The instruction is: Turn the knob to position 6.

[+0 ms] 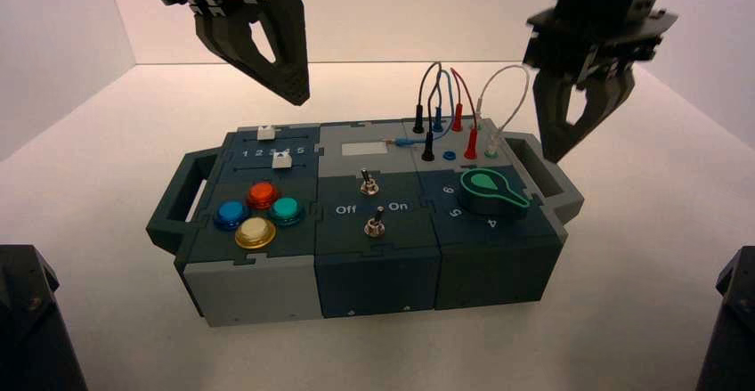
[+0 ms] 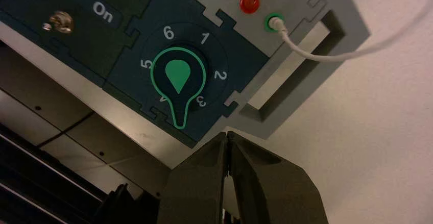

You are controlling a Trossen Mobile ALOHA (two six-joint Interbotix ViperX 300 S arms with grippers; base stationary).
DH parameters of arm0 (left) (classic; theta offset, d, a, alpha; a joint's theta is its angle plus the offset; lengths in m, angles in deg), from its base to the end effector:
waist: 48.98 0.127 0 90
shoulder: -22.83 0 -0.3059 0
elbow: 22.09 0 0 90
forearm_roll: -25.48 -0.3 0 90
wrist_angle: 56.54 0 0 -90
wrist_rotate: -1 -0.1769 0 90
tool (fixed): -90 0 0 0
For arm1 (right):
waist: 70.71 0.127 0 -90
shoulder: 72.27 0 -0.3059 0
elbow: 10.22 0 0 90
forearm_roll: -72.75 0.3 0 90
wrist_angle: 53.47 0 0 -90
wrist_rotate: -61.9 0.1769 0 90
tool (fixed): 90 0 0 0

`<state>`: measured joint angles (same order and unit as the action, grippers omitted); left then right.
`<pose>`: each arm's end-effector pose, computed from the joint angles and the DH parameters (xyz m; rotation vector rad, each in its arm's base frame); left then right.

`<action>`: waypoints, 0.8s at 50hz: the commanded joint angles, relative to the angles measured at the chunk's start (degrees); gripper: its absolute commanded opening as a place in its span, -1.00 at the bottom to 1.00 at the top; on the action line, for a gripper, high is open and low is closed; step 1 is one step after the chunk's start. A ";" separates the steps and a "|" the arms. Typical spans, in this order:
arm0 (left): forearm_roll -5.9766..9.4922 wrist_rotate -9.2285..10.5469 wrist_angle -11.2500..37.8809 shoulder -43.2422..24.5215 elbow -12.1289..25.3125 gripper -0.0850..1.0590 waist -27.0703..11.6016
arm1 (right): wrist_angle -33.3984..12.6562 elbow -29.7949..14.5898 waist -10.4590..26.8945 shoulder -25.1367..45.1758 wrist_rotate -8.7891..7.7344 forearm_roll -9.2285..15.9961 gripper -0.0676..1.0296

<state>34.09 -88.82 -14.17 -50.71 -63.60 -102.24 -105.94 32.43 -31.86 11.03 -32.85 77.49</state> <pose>0.1374 -0.2139 0.1312 0.3966 1.1609 -0.8370 0.1581 0.1422 0.0782 -0.4988 1.4905 0.6129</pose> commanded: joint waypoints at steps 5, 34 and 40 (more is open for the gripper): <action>0.18 0.09 -0.35 0.35 0.53 -0.91 -0.26 | 0.70 -0.79 2.11 1.76 -0.35 0.88 -0.92; -0.09 -0.18 -0.09 1.23 -0.44 -0.91 -0.26 | 3.60 -1.05 3.78 7.29 -0.35 2.55 -0.92; -0.18 -0.26 -0.09 1.32 -0.53 -0.91 -0.26 | 3.69 -1.05 3.78 7.29 -0.35 2.99 -0.92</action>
<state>34.09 -88.91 -14.09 -49.92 -64.74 -102.24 -102.42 32.34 -28.52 18.76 -32.85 80.04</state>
